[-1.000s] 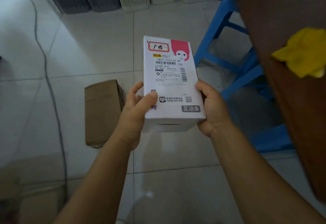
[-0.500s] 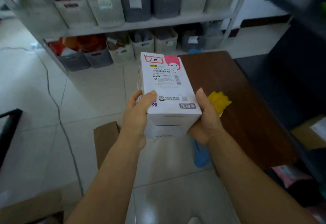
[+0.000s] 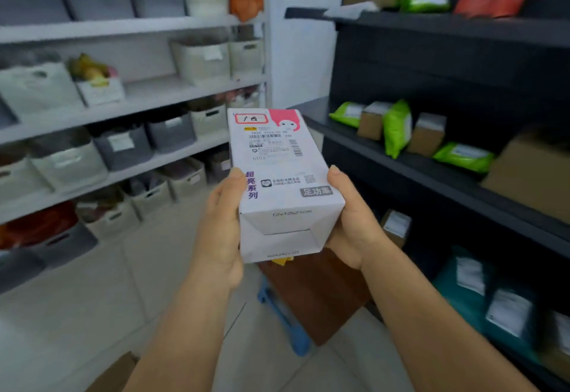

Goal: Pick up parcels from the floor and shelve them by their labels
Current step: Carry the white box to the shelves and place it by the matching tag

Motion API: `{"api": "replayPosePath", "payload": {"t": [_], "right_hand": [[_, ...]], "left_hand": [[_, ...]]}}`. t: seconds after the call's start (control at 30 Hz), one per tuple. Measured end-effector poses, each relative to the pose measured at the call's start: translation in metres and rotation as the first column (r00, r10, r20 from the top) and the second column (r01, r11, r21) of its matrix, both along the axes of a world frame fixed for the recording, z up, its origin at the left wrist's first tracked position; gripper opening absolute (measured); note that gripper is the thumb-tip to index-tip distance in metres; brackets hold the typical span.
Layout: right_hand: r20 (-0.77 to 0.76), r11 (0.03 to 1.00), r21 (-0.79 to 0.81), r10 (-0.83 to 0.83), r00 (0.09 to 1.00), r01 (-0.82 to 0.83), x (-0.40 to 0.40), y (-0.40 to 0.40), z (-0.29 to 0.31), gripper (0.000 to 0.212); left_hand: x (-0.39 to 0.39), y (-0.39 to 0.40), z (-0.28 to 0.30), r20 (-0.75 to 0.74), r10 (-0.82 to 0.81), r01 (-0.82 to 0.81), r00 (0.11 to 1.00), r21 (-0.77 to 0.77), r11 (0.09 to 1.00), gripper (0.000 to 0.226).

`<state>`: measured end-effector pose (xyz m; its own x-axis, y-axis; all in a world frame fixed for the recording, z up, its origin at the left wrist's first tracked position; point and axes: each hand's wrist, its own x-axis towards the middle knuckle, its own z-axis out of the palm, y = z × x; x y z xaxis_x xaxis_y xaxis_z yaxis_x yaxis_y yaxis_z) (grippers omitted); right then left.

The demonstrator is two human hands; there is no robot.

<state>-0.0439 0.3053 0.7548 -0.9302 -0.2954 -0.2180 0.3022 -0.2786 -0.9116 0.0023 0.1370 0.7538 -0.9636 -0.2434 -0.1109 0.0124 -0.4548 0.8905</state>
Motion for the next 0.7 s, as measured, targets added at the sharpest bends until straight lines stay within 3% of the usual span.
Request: {"api": "replayPosePath", "payload": {"t": [0.1, 0.33, 0.5, 0.63, 0.7], "right_hand": [[-0.062, 0.995, -0.025, -0.094, 0.994, 0.092, 0.018, 0.032, 0.026, 0.043], [-0.156, 0.935, -0.053, -0.354, 0.922, 0.35, 0.071, 0.102, 0.063, 0.051], [-0.197, 0.864, -0.044, -0.5, 0.843, 0.502, 0.115, 0.151, 0.083, 0.047], [-0.256, 0.826, -0.041, -0.553, 0.793, 0.563, 0.146, 0.189, 0.104, 0.032], [-0.282, 0.805, -0.042, -0.578, 0.765, 0.592, 0.16, 0.208, 0.113, 0.032]], "left_hand": [[0.001, 0.029, 0.03, -0.059, -0.089, 0.087, 0.994, -0.026, 0.996, 0.069], [0.017, 0.101, 0.065, -0.147, -0.3, 0.298, 0.943, -0.035, 0.954, 0.086], [0.034, 0.156, 0.083, -0.229, -0.482, 0.471, 0.846, -0.102, 0.876, 0.05], [0.053, 0.195, 0.097, -0.3, -0.541, 0.537, 0.786, -0.101, 0.837, 0.06], [0.059, 0.217, 0.105, -0.322, -0.551, 0.55, 0.77, -0.103, 0.829, 0.043]]}}
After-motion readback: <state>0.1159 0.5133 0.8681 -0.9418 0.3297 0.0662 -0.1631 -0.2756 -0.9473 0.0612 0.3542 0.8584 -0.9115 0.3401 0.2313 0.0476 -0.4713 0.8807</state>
